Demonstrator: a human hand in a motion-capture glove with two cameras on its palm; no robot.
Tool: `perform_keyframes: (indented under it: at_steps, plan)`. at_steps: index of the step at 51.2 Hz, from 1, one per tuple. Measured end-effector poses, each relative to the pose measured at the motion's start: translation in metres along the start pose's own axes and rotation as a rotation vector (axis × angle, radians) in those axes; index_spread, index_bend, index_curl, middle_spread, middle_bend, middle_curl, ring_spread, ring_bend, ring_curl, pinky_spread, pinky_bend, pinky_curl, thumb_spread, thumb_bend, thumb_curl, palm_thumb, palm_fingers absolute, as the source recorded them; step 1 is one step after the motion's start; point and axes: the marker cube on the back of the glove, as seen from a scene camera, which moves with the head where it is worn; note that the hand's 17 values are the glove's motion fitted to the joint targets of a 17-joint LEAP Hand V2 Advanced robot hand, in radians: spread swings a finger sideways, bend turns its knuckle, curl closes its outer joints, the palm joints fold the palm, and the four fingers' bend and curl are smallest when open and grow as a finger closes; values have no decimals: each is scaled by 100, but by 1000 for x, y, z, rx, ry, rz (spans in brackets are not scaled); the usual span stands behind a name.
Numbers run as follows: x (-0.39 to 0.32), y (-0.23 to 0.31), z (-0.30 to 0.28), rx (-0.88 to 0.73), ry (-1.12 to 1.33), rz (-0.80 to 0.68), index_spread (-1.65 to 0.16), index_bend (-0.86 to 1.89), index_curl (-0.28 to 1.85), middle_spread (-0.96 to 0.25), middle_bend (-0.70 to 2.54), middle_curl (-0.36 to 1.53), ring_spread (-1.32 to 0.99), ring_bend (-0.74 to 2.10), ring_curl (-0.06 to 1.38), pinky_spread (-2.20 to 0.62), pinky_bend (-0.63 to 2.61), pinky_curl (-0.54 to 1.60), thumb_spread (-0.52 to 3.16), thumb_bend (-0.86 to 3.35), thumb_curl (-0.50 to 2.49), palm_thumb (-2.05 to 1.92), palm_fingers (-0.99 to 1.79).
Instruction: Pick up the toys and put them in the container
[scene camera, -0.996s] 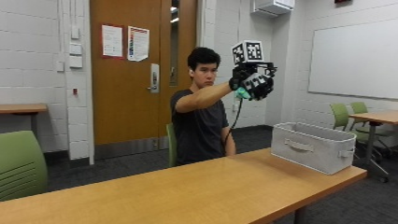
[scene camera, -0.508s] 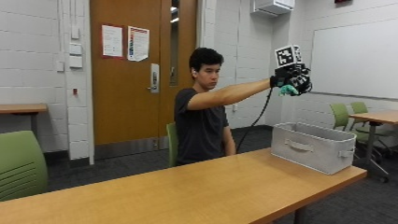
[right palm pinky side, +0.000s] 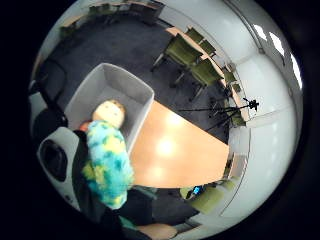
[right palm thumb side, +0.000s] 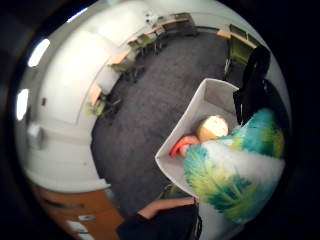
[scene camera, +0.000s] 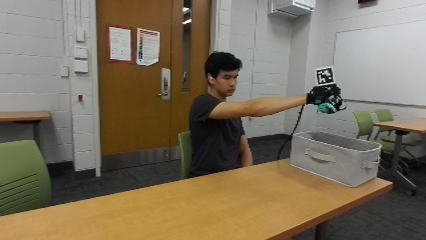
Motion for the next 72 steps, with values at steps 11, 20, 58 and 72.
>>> perform_keyframes:
  at_steps: [11, 20, 58, 72]
  plan:
    - [-10, -7, 31, -206, -95, 292, -46, 0, 123, -36, 51, 68, -42, 99, 47, -37, 95, 44, 73, -12, 113, 21, 38]
    - [-32, -3, 38, -196, -52, 179, -41, -5, 92, -19, 30, 56, -22, 62, 35, -15, 122, 47, 92, -13, 81, -13, -19]
    - [138, 212, 12, -155, 168, 589, -36, 14, 45, -10, 24, 47, -17, 41, 28, -4, 86, 33, 113, -7, 27, -9, -5]
    - [180, 280, 14, -141, 165, 695, -35, 16, 40, -10, 25, 46, -18, 39, 29, -4, 81, 32, 119, -5, 22, -7, -2]
